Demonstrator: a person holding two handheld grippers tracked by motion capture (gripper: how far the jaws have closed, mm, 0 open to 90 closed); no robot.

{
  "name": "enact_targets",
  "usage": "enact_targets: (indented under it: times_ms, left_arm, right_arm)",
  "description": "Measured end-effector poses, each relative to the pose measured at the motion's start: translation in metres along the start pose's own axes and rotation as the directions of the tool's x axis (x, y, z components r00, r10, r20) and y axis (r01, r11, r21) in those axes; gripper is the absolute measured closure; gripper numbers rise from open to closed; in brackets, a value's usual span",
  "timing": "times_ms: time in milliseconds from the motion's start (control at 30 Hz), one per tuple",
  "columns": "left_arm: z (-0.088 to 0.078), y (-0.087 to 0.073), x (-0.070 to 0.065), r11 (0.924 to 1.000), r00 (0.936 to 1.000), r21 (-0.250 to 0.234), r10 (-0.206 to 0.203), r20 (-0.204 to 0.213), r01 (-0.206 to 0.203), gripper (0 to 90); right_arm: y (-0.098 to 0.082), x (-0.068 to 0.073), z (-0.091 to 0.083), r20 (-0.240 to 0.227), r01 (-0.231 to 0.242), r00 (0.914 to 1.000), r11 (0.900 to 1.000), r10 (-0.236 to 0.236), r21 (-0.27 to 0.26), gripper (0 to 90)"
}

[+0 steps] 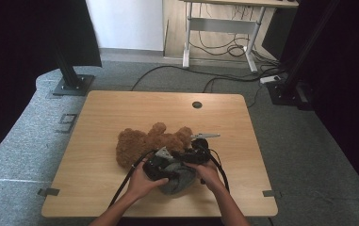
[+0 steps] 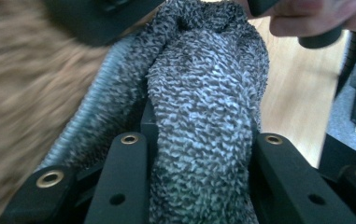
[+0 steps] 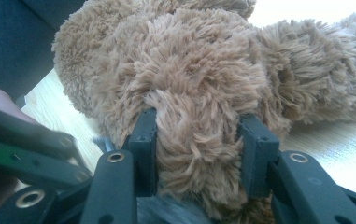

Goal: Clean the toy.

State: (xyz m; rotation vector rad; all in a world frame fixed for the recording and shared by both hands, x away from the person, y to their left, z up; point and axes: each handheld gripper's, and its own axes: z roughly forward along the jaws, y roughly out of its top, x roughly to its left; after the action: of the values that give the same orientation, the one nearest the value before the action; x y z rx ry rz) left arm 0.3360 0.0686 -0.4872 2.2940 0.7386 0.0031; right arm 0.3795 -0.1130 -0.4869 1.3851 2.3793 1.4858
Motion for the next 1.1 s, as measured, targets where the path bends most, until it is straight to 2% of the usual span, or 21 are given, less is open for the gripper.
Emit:
enact_targets:
  times_ms: [133, 300, 400, 600, 833, 1100]
  left_arm:
    - [0.014, 0.004, -0.004, 0.9997, 0.9989, 0.021, 0.013, -0.046, -0.012, 67.1]
    - [0.010, -0.002, 0.002, 0.9993, 0.9972, 0.033, -0.014, -0.073, 0.016, 67.5]
    - [0.005, -0.010, 0.010, 0.9985, 0.9968, 0.037, -0.038, -0.070, 0.041, 67.7]
    - [-0.012, -0.026, 0.020, 0.9976, 0.9952, 0.032, -0.059, -0.078, 0.061, 67.7]
    - [-0.040, -0.052, 0.044, 0.9918, 0.9878, 0.002, -0.127, -0.090, 0.128, 67.6]
    - [-0.055, -0.066, 0.060, 0.9842, 0.9801, -0.027, -0.177, -0.091, 0.175, 67.4]
  right_arm:
    - [0.000, 0.000, 0.000, 0.002, 0.002, 1.0000, 1.000, -0.002, -0.003, 56.3]
    - [-0.001, -0.001, 0.000, 0.013, -0.004, 0.9999, 1.000, 0.004, -0.008, 57.2]
    - [-0.001, -0.001, 0.000, 0.016, -0.006, 0.9999, 1.000, 0.006, -0.011, 57.5]
    - [-0.002, -0.001, -0.001, 0.020, -0.003, 0.9998, 1.000, 0.004, -0.010, 58.3]
    - [-0.003, -0.003, 0.000, 0.021, -0.010, 0.9997, 1.000, 0.010, -0.011, 59.9]
    - [-0.005, -0.001, 0.001, 0.018, -0.005, 0.9998, 1.000, 0.005, -0.010, 60.6]
